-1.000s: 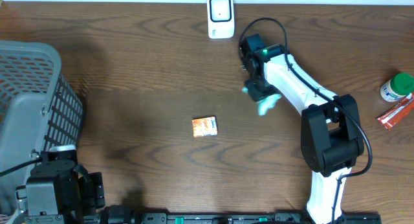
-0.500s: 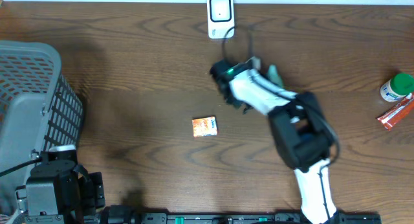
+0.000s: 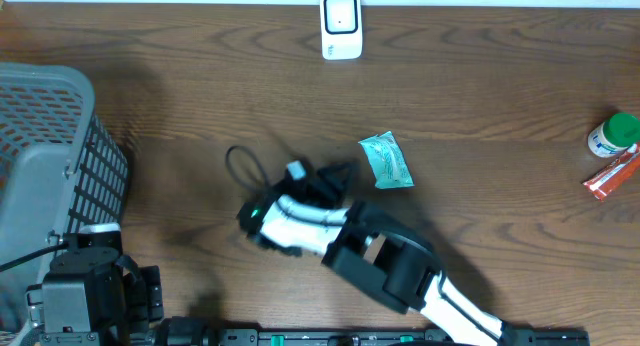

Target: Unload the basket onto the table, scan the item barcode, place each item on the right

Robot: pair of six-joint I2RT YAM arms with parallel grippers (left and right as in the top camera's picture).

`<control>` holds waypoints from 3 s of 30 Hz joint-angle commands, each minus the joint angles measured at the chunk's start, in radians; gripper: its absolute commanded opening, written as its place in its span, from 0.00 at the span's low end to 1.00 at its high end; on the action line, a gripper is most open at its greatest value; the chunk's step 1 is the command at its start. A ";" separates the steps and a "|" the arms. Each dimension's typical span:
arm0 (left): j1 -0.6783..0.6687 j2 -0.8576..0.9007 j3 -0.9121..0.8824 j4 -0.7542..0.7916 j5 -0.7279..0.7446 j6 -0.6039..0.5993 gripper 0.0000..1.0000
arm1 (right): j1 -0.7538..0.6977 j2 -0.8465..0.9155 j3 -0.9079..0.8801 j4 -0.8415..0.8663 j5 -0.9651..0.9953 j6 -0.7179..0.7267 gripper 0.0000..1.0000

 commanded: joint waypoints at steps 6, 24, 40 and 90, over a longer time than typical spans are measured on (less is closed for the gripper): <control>-0.004 -0.004 0.002 -0.002 -0.003 -0.005 0.96 | -0.069 -0.068 0.096 -0.106 -0.117 0.112 0.24; -0.004 -0.004 0.002 -0.002 -0.003 -0.005 0.96 | -0.478 -0.185 0.059 0.110 -0.461 0.103 0.01; -0.004 -0.004 0.002 -0.002 -0.003 -0.005 0.96 | -0.330 -0.233 -0.263 0.304 -0.517 0.165 0.01; -0.004 -0.004 0.002 -0.002 -0.003 -0.005 0.96 | -0.439 -0.825 -0.262 -0.067 -1.331 0.362 0.01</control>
